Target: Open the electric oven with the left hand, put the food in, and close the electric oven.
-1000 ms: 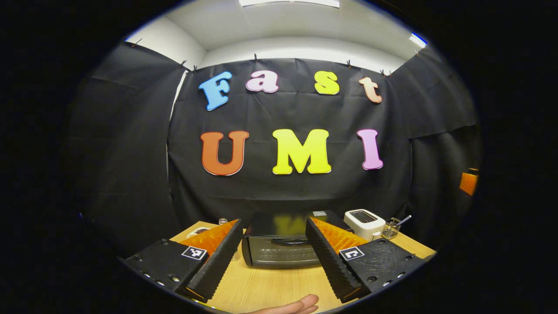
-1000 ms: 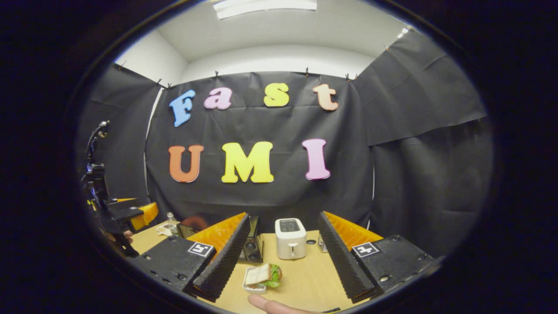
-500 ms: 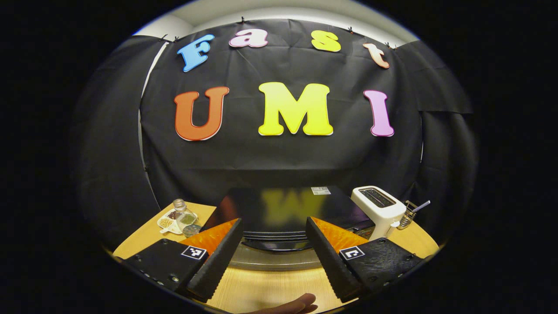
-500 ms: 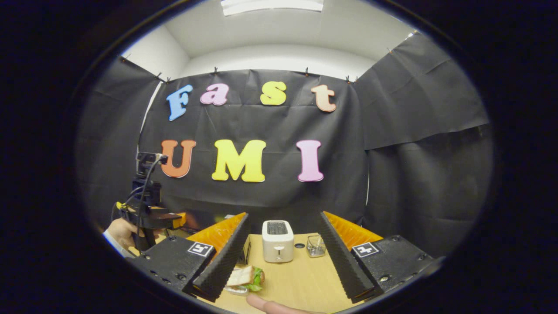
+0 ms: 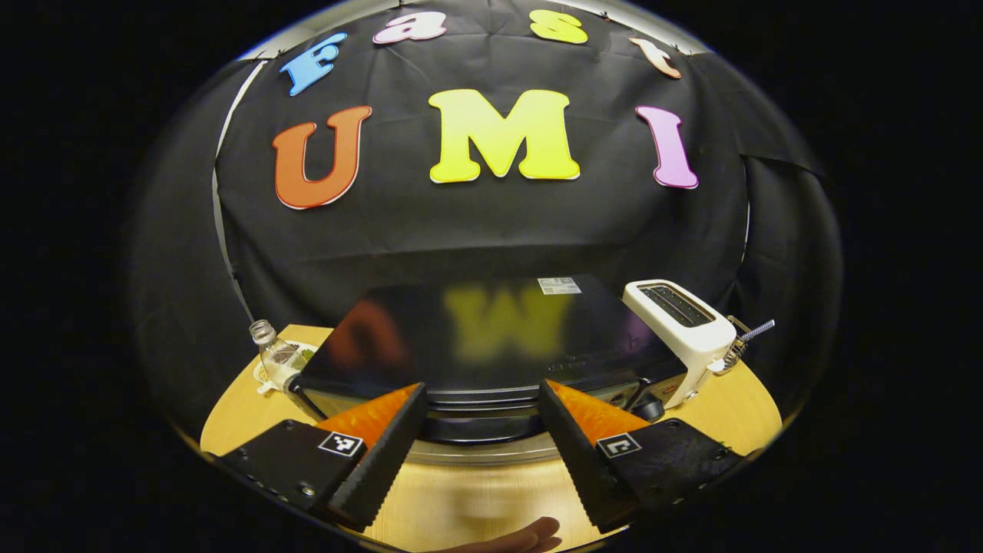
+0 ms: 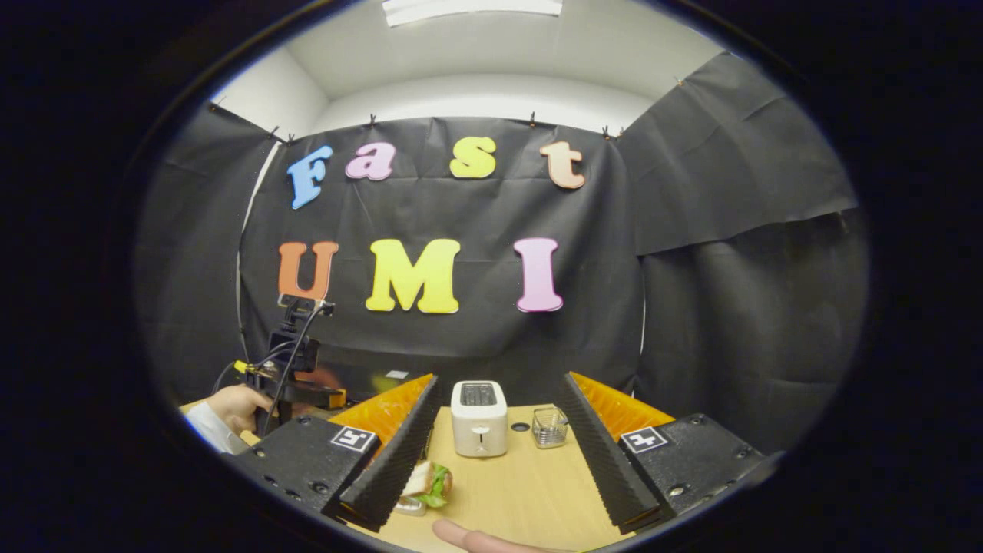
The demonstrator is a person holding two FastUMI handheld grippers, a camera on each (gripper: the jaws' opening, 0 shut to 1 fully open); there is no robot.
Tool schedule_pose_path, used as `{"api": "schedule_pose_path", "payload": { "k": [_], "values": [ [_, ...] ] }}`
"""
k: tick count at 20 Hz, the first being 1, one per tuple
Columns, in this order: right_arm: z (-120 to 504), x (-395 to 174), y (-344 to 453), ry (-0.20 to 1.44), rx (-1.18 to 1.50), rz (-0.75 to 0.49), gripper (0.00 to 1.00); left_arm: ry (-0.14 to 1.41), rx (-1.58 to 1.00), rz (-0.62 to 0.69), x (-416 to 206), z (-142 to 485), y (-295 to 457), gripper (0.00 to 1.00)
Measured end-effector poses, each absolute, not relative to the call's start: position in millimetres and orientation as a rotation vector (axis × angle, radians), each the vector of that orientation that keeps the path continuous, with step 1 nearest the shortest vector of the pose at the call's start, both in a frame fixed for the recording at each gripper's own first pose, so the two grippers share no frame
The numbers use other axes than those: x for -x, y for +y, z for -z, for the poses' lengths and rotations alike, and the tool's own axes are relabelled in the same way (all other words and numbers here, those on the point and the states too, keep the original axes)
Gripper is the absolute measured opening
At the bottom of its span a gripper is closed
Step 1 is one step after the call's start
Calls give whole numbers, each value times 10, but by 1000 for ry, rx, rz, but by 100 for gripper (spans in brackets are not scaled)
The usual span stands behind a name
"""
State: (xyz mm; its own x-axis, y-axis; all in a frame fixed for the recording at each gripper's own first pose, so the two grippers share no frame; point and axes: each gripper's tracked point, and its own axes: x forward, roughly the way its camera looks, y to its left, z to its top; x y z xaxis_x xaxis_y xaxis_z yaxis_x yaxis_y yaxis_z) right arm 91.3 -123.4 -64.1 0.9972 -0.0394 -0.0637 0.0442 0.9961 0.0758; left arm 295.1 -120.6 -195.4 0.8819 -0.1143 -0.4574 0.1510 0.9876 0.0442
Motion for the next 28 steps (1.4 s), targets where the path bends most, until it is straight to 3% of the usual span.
{"api": "schedule_pose_path", "payload": {
  "k": [2,3,4,11,12,15,16,17,18,24,25,27,28],
  "values": [
    [631,-892,-1246,62,-79,45,95,484,-74,141,-2940,1970,-1193,98],
    [636,-870,-1245,62,-78,47,95,503,-66,139,-2912,1998,-1196,84],
    [628,-855,-1246,63,-76,47,95,497,-62,141,-2897,1979,-1203,97],
    [582,-710,-1213,56,-70,45,95,490,-69,149,-2559,2009,-1170,97],
    [598,-705,-1211,58,-72,46,100,490,-61,149,-2467,2044,-1162,97],
    [622,-653,-1175,67,-82,38,100,478,-62,148,-2243,2117,-1151,97],
    [635,-635,-1175,71,-80,37,95,471,-64,144,-2154,2160,-1139,97],
    [634,-625,-1175,72,-78,36,100,462,-66,142,-2076,2199,-1128,97],
    [627,-611,-1169,71,-79,36,95,462,-64,139,-1998,2245,-1119,97],
    [713,-579,-1075,90,-75,12,100,455,-56,126,-1649,2553,-1083,97],
    [719,-568,-1060,91,-75,7,95,459,-50,124,-1599,2619,-1079,98],
    [753,-557,-1048,97,-75,6,95,480,-44,123,-1495,2755,-1071,97],
    [778,-555,-1040,101,-74,5,100,489,-49,123,-1446,2824,-1052,98]
  ]
}}
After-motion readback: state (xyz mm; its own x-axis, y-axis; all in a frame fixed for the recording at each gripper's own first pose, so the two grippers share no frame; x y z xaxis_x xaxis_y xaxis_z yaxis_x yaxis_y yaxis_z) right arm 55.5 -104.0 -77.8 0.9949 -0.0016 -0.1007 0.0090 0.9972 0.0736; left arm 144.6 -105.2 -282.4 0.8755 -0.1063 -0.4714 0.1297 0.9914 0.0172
